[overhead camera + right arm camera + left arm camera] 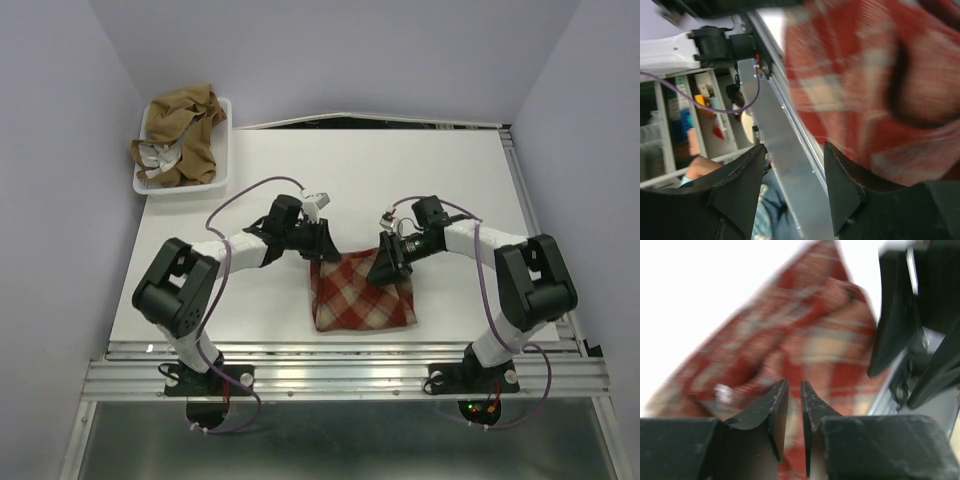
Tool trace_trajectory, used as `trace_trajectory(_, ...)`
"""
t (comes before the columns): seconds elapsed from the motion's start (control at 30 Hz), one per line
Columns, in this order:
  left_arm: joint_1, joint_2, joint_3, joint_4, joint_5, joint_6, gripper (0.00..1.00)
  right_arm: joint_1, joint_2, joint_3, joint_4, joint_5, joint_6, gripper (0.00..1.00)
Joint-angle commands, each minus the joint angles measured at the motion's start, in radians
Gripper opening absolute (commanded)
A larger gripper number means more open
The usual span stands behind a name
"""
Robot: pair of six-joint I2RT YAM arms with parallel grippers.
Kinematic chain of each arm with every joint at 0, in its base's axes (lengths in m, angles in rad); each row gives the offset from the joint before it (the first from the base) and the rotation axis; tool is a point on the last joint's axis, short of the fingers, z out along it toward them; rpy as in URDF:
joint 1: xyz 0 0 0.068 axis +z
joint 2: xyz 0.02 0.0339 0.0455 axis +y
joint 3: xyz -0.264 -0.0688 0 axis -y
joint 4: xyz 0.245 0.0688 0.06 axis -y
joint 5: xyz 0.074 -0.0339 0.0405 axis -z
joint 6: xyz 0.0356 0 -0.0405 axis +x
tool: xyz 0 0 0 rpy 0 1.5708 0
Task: Fold and stack the skirts
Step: Fold the skirt, then neatly place the folded skirt to the corner
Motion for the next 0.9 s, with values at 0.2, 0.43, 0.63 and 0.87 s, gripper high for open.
trace_trajectory(0.2,0.132,0.224,0.135,-0.002,0.033,-0.024,0.25,-0.094,0.215,0.012,0.173,0.384,-0.013,0.50)
trace_trajectory(0.43,0.132,0.127,0.267,-0.114,-0.008,0.140,0.51,-0.128,0.081,0.136,0.050,0.600,-0.133,0.58)
trace_trajectory(0.63,0.133,-0.234,0.313,-0.215,-0.254,0.368,0.99,-0.128,-0.052,0.217,-0.029,0.766,-0.180,0.87)
trace_trajectory(0.87,0.225,-0.448,0.384,-0.420,-0.367,0.435,0.98,0.011,-0.209,0.119,-0.090,0.875,-0.343,0.96)
